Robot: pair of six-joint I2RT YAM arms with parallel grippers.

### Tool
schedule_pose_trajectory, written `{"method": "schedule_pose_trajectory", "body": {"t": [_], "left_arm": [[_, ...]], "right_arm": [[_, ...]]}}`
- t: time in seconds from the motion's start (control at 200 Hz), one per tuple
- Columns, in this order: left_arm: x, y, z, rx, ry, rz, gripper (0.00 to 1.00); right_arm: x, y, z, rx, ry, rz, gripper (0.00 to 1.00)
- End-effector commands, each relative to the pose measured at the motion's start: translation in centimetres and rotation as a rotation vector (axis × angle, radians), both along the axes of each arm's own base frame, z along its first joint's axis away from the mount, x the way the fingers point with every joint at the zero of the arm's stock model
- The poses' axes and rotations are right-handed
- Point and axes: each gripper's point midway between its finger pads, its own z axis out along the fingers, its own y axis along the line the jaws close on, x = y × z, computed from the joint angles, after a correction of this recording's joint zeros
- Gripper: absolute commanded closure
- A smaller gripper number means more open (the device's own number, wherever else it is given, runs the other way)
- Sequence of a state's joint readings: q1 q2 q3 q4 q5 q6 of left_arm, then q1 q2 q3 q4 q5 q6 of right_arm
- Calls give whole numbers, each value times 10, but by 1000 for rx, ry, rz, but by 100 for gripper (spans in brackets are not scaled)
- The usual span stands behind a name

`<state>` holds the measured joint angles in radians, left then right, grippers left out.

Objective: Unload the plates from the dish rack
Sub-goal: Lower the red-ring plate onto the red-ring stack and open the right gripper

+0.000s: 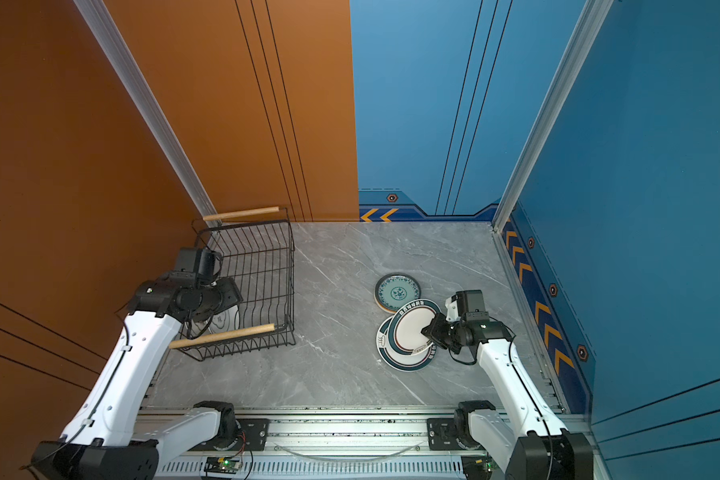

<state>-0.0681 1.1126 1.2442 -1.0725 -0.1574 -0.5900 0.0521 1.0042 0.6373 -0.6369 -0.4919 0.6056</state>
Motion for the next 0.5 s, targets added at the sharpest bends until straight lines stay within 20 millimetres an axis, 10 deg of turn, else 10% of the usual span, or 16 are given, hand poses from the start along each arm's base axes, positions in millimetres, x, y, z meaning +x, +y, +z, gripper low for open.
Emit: {"method": "schedule_pose_trajectory", "body": {"t": [0.0, 0.496], "left_arm": [[-8, 8, -3, 26, 21, 5, 32], [-11, 16, -9, 29, 39, 18, 32]], "right_arm": [[0, -2, -4, -13, -6, 1, 100], [-19, 2, -24, 17, 51, 10, 93]]}}
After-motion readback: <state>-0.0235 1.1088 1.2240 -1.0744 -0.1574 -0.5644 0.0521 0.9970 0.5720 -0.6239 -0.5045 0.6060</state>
